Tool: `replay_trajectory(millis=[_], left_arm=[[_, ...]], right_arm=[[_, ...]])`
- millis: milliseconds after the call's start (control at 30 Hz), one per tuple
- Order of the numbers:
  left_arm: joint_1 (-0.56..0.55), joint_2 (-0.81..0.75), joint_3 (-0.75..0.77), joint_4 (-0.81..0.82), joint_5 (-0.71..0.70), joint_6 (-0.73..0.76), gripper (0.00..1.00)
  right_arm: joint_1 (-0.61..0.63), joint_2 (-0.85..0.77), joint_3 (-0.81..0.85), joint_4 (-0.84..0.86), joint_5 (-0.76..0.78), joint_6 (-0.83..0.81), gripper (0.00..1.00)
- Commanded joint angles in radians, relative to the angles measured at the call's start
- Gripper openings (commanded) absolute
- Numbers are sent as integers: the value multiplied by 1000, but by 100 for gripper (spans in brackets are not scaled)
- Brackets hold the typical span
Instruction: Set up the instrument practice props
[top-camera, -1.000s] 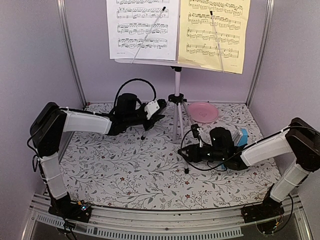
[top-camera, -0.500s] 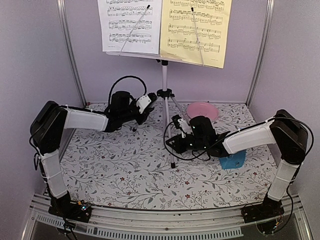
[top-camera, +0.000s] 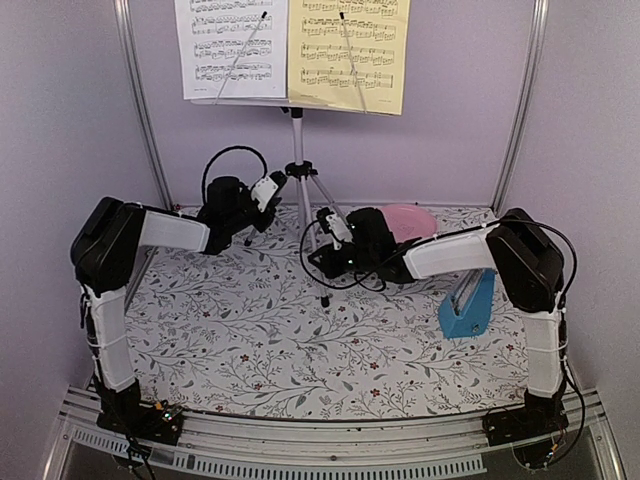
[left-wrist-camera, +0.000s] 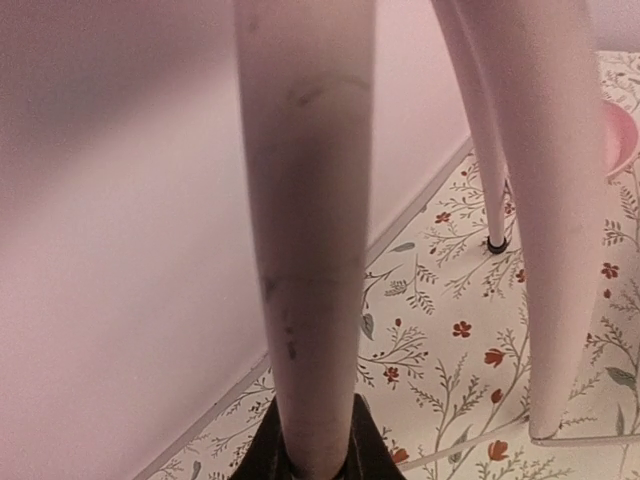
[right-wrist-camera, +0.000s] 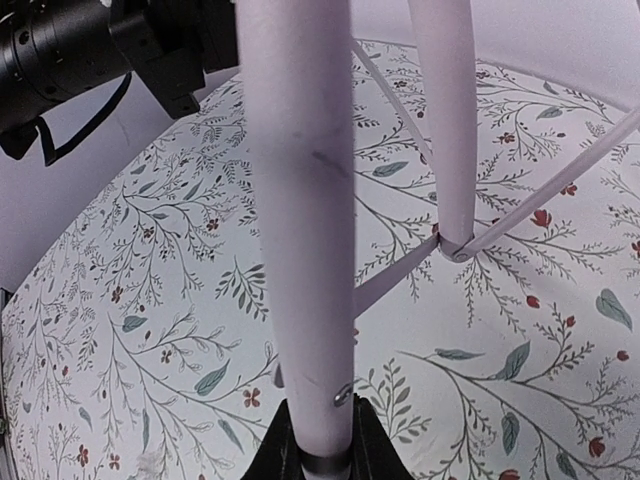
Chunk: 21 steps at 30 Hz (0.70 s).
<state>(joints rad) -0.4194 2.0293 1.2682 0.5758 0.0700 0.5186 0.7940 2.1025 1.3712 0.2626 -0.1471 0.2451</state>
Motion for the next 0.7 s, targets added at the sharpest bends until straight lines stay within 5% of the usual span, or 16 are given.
replay_trajectory(millis=[0, 467, 667], left_arm=[[86, 59, 105, 112, -91, 43, 0], [127, 193, 235, 121, -93, 50, 0], [123, 185, 207, 123, -70, 13, 23]], right_arm=[[-50, 92, 144, -15, -9, 32, 0], [-63, 319, 458, -90, -77, 19, 0], [-63, 314, 459, -69, -125, 10, 4]])
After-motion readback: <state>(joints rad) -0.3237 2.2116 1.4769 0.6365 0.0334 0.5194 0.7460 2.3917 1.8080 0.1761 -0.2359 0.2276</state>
